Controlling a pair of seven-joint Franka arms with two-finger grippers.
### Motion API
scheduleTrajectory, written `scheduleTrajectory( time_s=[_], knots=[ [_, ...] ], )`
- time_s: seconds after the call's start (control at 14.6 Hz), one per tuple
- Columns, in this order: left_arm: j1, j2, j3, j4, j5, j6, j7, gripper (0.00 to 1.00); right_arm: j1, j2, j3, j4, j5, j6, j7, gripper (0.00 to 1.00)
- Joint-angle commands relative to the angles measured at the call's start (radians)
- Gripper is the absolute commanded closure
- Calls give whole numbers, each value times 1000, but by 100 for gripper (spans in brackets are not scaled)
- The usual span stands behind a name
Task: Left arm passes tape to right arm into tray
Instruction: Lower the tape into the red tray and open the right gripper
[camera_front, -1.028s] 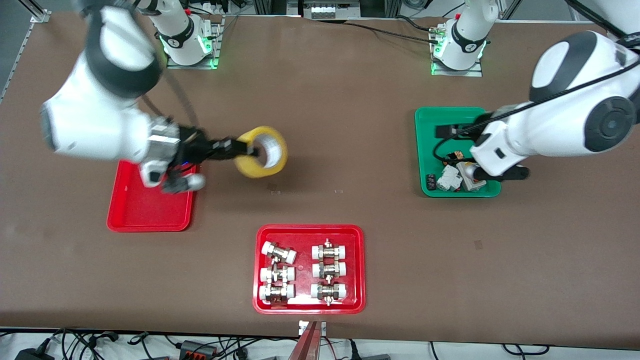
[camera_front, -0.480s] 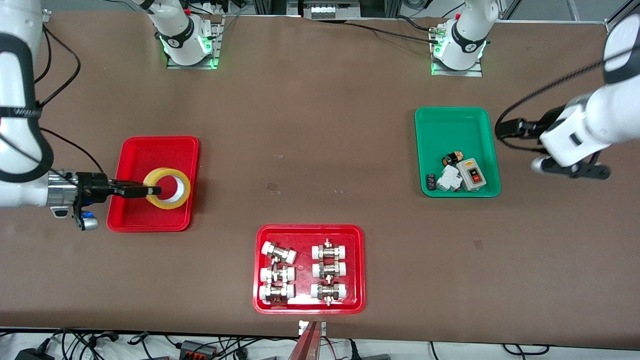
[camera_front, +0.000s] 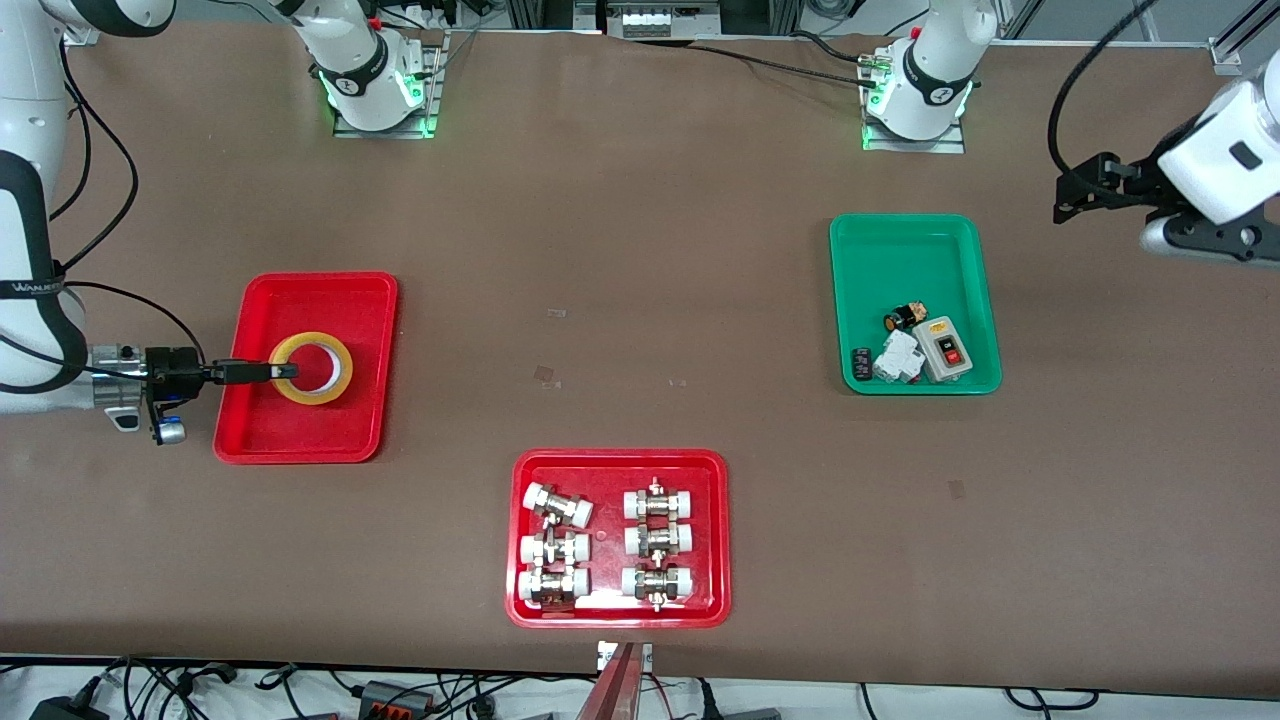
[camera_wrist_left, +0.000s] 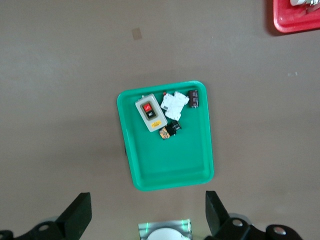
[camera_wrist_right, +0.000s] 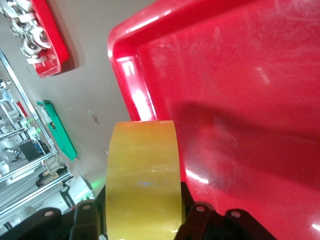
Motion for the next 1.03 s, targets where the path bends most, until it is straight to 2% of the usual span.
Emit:
scheduleTrajectory(
  time_s=[0.0,0.21,0.27,0.34,0.41,0.75,0.82,0.96],
  knots=[
    [-26,-112,32,-168,21,112,27,0,-22,11,23,14,2,-27,-24,66],
    [-15,-91,38,-135,13,117,39,0,-22,29,23,14,5,-27,-35,60],
    [-15,-89,41,-126,16,114,36,0,-22,31,23,14,5,-29,-42,46],
    [-14,-89,42,-109,19,106,35,0,-22,31,23,11,5,-29,-44,11],
    [-14,-86,42,-98,21,104,35,0,-23,31,23,3,4,-29,-51,0],
    [-11,-76,32,-109,19,146,-123,0,-13,36,21,-31,-4,-12,-90,0],
    [-12,-65,30,-105,19,149,-128,0,-8,36,21,-32,-28,8,-93,0],
    [-11,-60,29,-99,19,143,-117,0,13,25,23,-34,-144,71,-93,0]
  ],
)
